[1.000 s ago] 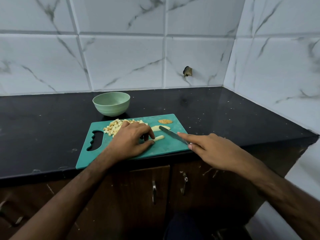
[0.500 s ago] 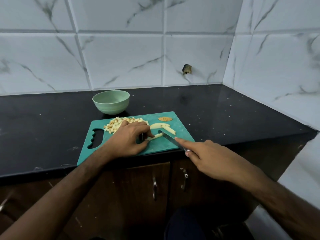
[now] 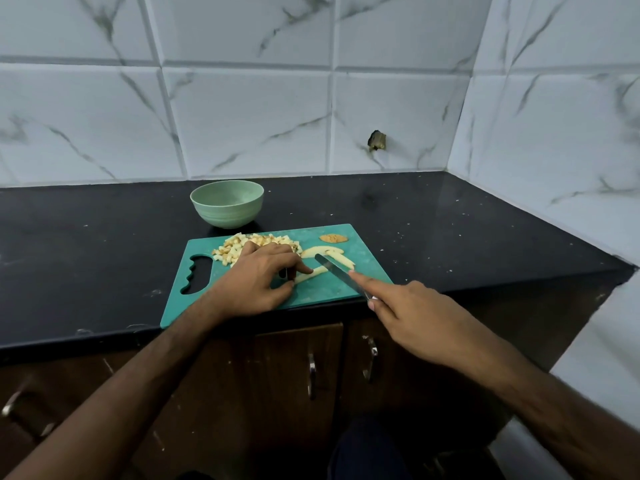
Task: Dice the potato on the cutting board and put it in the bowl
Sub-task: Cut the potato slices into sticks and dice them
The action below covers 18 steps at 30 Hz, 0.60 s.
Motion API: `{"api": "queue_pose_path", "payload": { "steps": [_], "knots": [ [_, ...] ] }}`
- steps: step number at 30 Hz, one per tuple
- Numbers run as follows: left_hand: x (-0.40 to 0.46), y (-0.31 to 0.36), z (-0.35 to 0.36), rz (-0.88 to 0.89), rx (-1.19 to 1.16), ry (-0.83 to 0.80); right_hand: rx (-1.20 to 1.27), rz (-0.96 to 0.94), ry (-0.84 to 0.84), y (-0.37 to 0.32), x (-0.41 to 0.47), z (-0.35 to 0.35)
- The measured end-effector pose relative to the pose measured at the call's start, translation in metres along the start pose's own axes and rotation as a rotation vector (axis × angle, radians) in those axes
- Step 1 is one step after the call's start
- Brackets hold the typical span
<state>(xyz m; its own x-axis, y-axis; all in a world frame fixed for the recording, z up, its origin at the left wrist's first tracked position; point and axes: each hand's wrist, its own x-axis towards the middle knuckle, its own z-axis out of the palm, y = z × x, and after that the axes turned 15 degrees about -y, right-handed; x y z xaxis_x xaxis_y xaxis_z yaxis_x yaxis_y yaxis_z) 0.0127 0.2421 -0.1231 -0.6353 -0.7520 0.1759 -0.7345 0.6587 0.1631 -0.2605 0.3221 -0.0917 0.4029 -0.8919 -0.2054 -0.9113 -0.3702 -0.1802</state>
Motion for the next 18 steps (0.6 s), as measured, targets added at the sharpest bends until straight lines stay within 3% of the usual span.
{"api": "queue_pose_path", "payload": {
  "steps": [13,18],
  "knots": [
    [0.000,0.001,0.000,-0.002,-0.001,0.015,0.018,0.001,0.046,-0.006,-0.003,-0.006],
    [0.000,0.000,0.000,-0.005,-0.004,0.007,0.009,0.003,-0.023,-0.008,0.002,0.004]
  ]
}}
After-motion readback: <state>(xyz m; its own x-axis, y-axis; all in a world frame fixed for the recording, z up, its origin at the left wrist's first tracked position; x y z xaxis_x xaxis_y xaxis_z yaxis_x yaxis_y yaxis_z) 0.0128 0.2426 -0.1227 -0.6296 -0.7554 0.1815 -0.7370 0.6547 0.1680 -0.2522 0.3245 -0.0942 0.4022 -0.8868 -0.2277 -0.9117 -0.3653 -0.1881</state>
